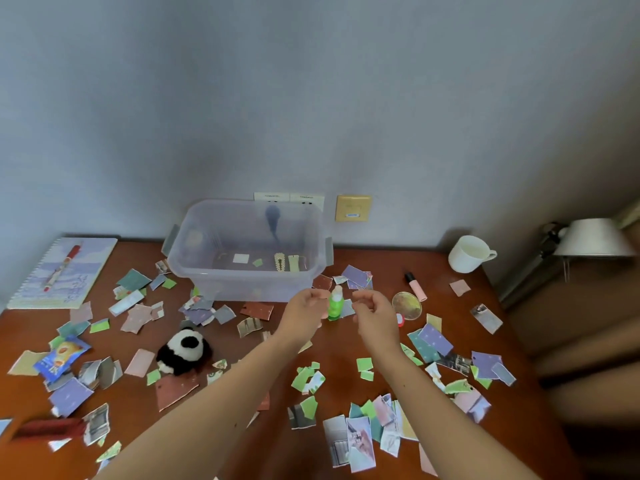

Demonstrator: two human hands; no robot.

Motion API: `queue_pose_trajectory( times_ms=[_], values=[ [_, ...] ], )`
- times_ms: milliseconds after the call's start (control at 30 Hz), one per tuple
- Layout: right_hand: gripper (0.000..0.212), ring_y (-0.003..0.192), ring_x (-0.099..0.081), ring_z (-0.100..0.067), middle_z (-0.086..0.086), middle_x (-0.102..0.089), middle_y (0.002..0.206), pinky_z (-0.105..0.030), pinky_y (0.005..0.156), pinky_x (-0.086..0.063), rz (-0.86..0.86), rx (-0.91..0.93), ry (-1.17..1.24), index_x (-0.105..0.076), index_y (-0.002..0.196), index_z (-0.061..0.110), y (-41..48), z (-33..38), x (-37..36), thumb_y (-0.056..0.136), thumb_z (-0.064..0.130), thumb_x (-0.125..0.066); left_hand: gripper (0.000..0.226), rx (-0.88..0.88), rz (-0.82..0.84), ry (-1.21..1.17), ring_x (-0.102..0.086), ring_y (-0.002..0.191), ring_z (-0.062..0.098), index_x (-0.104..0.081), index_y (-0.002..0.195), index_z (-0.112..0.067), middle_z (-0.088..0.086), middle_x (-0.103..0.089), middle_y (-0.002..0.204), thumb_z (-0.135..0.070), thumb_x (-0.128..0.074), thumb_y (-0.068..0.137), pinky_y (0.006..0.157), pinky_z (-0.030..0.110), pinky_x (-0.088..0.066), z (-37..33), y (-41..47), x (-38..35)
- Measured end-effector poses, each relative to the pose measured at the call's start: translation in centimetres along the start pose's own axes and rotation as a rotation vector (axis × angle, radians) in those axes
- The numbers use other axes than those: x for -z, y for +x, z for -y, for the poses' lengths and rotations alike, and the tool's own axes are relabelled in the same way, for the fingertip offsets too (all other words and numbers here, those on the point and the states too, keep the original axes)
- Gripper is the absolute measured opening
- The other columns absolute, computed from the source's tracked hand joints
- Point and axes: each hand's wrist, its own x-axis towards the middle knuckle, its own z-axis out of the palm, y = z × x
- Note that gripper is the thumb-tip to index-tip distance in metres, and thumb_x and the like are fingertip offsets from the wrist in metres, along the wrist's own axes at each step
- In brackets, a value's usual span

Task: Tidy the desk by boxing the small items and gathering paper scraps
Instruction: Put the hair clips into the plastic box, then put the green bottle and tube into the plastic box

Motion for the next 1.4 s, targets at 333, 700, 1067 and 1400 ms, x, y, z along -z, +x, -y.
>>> queue_pose_trajectory(
  times_ms=[333, 700, 1067, 1400],
  values=[
    [0.039, 0.108, -0.058, -0.019, -0.001, -0.062, 0.119, -0.030, 0.078, -0.048, 0.210, -0.085, -0.025, -0.060, 0.116, 0.024, 3.5, -1.4, 1.5, 0.093, -0.002, -0.044, 0.056, -0.041, -0.019, 0.206, -0.050, 0.123, 0.016, -0.038, 0.145, -0.009, 0.007, -0.044, 0.147, -0.002, -0.056, 0.092, 0.090, 0.018, -0.042, 0.7, 2.2, -2.6],
    [0.038, 0.116, -0.055, -0.016, -0.006, -0.060, 0.130, -0.034, 0.096, -0.047, 0.337, -0.178, 0.005, -0.056, 0.126, 0.013, 8.1, -2.8, 0.0, 0.096, -0.005, -0.041, 0.057, 0.017, -0.017, 0.244, -0.052, 0.124, 0.021, -0.045, 0.140, -0.009, 0.006, -0.055, 0.136, -0.001, -0.064, 0.087, 0.109, 0.034, -0.039, 1.5, 6.6, -3.8],
    [0.036, 0.105, -0.059, -0.015, -0.005, -0.064, 0.117, -0.022, 0.077, -0.049, 0.333, -0.288, 0.108, -0.058, 0.122, 0.010, 9.4, -3.9, -1.3, 0.094, -0.007, -0.043, 0.055, -0.017, 0.028, 0.434, -0.053, 0.120, 0.020, -0.049, 0.136, -0.011, 0.005, -0.058, 0.127, -0.003, -0.066, 0.084, 0.100, 0.026, -0.038, 3.3, 9.4, -3.9],
    [0.034, 0.105, -0.063, -0.015, 0.001, -0.068, 0.105, -0.030, 0.086, -0.050, 0.220, -0.278, 0.100, -0.061, 0.105, 0.023, 10.3, -5.8, 1.4, 0.093, -0.003, -0.043, 0.034, -0.018, 0.093, 0.386, -0.058, 0.104, 0.019, -0.048, 0.131, -0.013, 0.005, -0.061, 0.118, -0.026, -0.050, 0.099, 0.091, 0.033, -0.046, 2.8, 10.9, -7.0]
  ],
)
